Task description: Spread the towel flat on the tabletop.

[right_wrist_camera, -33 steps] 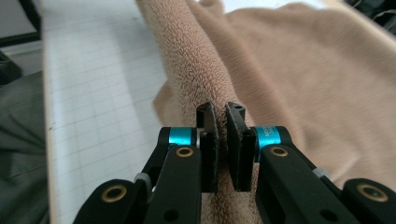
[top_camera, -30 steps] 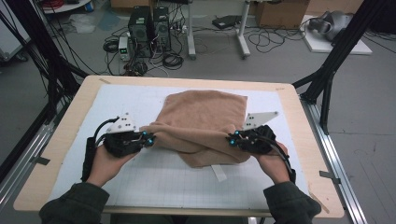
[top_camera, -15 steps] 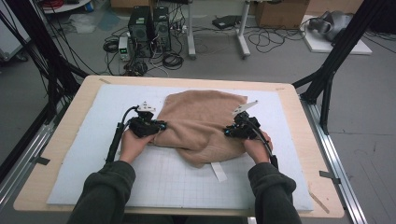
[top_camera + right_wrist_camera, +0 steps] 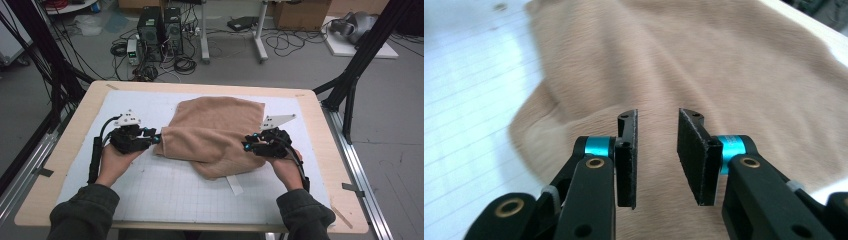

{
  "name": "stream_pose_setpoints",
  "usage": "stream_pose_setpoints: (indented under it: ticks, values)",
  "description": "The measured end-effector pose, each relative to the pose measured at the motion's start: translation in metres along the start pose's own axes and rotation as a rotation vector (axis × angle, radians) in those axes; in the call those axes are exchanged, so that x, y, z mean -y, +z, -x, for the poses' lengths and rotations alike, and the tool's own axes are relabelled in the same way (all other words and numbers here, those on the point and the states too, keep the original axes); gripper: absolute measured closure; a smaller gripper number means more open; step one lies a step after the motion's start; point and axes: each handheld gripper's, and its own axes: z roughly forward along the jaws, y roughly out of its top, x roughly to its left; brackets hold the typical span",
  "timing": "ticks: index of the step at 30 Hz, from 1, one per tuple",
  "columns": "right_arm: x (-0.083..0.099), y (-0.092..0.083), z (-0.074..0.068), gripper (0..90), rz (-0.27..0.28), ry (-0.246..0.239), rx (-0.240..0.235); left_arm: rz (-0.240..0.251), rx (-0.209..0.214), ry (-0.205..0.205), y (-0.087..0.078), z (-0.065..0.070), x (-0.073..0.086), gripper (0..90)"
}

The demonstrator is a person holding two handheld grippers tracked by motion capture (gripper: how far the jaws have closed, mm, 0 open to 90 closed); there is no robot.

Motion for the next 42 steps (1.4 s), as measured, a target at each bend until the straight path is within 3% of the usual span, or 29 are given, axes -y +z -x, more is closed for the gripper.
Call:
stream_pose_setpoints:
  ticks: [3, 9, 10, 16, 20, 22, 25, 30, 35, 42]
  values:
    - [0.006, 0.008, -0.012, 64.8, -0.024, -0.03, -0.035, -0.027, 0.035, 0.031, 0.006, 0.012, 0.008, 62.5]
    - [0.025, 0.026, -0.031, 59.0, -0.056, -0.03, -0.081, -0.12, 0.108, 0.068, 0.035, 0.03, 0.022, 58.4]
    - [0.027, 0.028, -0.033, 57.9, -0.061, -0.032, -0.086, -0.135, 0.096, 0.086, 0.04, 0.032, 0.023, 57.1]
    - [0.036, 0.046, -0.033, 56.5, -0.103, -0.039, -0.071, -0.165, 0.061, 0.09, 0.063, 0.035, 0.024, 54.7]
    - [0.036, 0.059, -0.033, 66.6, -0.14, -0.067, -0.047, -0.168, -0.013, 0.121, 0.074, 0.042, 0.023, 65.3]
    - [0.036, 0.06, -0.033, 72.0, -0.139, -0.07, -0.032, -0.169, -0.027, 0.124, 0.075, 0.043, 0.022, 73.2]
    - [0.036, 0.059, -0.033, 80.7, -0.14, -0.068, -0.033, -0.17, -0.013, 0.119, 0.07, 0.043, 0.021, 83.5]
    - [0.032, 0.042, -0.038, 84.6, -0.068, -0.079, -0.033, -0.132, 0.002, 0.12, 0.052, 0.047, 0.016, 84.6]
    - [0.025, 0.021, -0.044, 84.8, -0.029, -0.102, -0.038, -0.056, 0.016, 0.154, 0.018, 0.056, 0.01, 84.9]
    - [0.007, -0.017, -0.048, 85.1, 0.027, -0.14, -0.041, 0.028, 0.062, 0.11, -0.021, 0.056, 0.0, 85.2]
